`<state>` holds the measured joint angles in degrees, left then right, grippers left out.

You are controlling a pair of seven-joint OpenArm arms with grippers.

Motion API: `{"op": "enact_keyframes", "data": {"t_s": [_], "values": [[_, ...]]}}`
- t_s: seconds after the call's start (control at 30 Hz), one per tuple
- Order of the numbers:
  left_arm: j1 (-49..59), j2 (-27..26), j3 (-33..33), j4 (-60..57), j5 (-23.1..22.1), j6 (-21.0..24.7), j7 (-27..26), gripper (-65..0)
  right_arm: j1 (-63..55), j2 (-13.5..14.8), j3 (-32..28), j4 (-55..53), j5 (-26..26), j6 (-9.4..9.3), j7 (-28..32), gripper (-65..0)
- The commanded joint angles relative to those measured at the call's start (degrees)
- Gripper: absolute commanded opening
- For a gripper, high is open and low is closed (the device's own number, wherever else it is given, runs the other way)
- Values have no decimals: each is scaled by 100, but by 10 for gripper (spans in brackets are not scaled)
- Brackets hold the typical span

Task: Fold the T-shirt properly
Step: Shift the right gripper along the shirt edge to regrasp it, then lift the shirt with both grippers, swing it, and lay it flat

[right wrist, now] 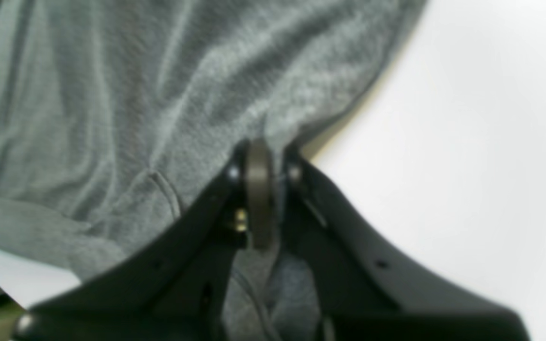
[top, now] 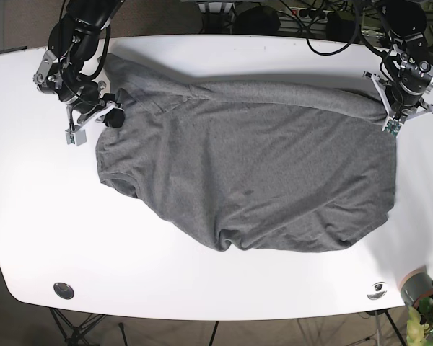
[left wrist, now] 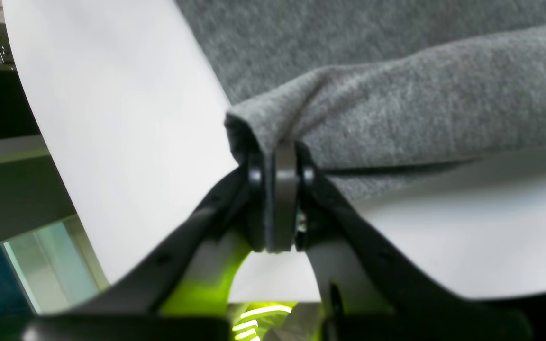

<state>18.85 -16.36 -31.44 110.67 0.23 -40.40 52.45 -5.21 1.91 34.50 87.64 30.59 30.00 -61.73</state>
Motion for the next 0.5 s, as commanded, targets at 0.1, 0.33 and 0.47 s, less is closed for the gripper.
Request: {"op": "enact_keyframes", "data": {"t_s": [0.1, 0.33, 0.47], "values": [[-193, 67, -78, 93, -212, 40, -89, -650, -63, 33, 27, 111, -136, -6, -37, -629], [-360, 427, -500, 164, -335, 40, -89, -650, -485, 33, 27, 1184, -145, -6, -37, -629], [-799, 568, -473, 172, -326, 40, -89, -650, -433, 51, 0, 1711, -189, -59, -46, -629]]}}
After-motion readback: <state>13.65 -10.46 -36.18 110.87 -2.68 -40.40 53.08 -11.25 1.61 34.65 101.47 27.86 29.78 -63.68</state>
